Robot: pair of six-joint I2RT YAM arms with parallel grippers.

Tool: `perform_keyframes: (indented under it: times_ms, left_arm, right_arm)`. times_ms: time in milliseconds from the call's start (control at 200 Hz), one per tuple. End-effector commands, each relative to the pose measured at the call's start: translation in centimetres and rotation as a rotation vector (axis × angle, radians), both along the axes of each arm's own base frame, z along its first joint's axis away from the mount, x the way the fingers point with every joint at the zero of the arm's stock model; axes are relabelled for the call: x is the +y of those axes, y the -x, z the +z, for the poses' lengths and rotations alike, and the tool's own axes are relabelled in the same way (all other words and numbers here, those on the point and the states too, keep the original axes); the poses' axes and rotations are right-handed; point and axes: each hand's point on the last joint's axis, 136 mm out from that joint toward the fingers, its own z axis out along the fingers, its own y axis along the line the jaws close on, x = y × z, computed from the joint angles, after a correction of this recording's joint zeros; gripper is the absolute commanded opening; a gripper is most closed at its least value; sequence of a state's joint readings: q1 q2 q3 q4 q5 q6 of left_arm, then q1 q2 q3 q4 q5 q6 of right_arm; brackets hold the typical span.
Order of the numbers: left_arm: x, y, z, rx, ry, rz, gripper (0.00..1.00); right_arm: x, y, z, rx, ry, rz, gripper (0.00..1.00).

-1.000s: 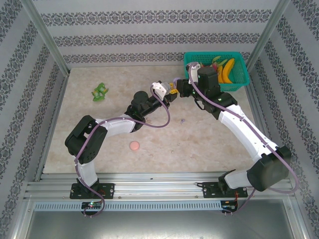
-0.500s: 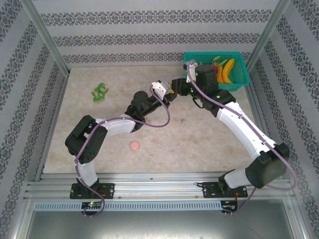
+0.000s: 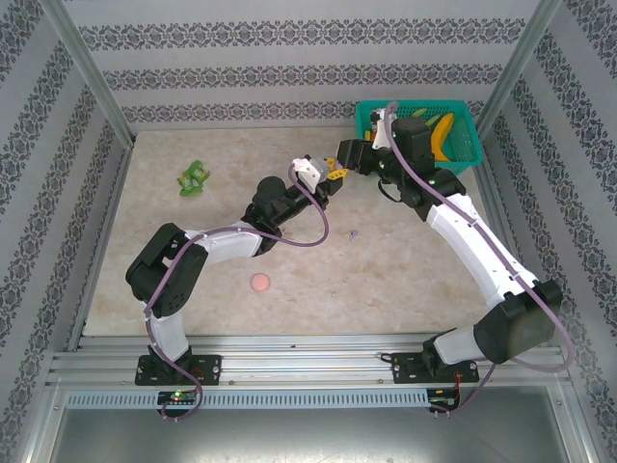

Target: Insert wireless bluetooth earbuds into charging case

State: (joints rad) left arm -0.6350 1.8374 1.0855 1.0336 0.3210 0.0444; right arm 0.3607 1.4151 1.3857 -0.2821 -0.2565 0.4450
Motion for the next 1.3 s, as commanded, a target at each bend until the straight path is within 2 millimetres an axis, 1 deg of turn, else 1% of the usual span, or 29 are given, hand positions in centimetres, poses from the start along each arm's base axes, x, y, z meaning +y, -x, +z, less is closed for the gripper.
perform_keyframes:
  times_ms: [0,70,115,190,235,285,355,455,555,625,679,859,959,1039,1109,1294]
  left_arm:
    - [-0.3,1.0,2.2,-0.054,0.055,-0.028,0.0]
    - [-0.2,1.1,2.2,-0.057,0.053,-0.026,0.0]
    - [0.0,1.2,2.2,-0.058,0.052,-0.021,0.0]
    - [0.4,1.3,2.0,-0.052,0.051,-0.01,0.0]
    - [0.9,1.4,2.1,-0.049,0.054,0.0,0.0]
    - [1.7,1.5,2.0,-0.043,0.059,0.012,0.0]
    - [2.7,1.7,1.7,-0.029,0.063,0.026,0.0]
    - [4.1,2.0,1.2,-0.011,0.068,0.043,0.0]
    - [4.9,2.8,0.7,0.003,0.061,0.047,0.0]
    - [5.3,3.3,0.3,0.011,0.056,0.049,0.0]
    - [5.6,3.7,0.1,0.018,0.055,0.051,0.0]
    - [6.7,4.7,-0.5,0.029,0.055,0.067,0.0]
    - [7.0,5.1,-0.8,0.031,0.056,0.074,0.0]
    - [7.3,5.2,-0.8,0.029,0.057,0.077,0.0]
    - [7.3,5.3,-0.8,0.03,0.057,0.075,0.0]
    - [7.1,5.3,-0.7,0.028,0.07,0.066,0.0]
  right_arm:
    - [-0.4,1.0,4.3,-0.067,-0.107,0.008,0.51]
    - [-1.2,1.4,4.7,-0.063,-0.136,-0.012,0.51]
    - [-2.2,1.6,4.5,-0.047,-0.153,-0.045,0.51]
    - [-4.2,2.0,3.3,0.0,-0.167,-0.116,0.51]
    - [-5.5,2.3,2.0,0.038,-0.157,-0.166,0.51]
    - [-6.9,2.8,-0.1,0.1,-0.14,-0.22,0.51]
    - [-8.2,3.7,-3.5,0.194,-0.098,-0.271,0.51]
    - [-9.3,4.9,-8.6,0.325,-0.027,-0.322,0.51]
    - [-9.8,5.8,-13.5,0.45,0.002,-0.373,0.5]
    - [-9.7,6.2,-16.4,0.52,0.02,-0.403,0.5]
    - [-9.3,6.3,-18.3,0.567,0.05,-0.411,0.5]
    - [-6.8,6.0,-23.7,0.733,0.167,-0.421,0.48]
    - [-5.6,5.6,-26.0,0.788,0.214,-0.446,0.48]
    - [-4.9,5.2,-27.1,0.809,0.248,-0.463,0.47]
    - [-4.6,4.8,-27.6,0.811,0.285,-0.478,0.47]
    - [-4.6,3.6,-28.3,0.815,0.332,-0.514,0.44]
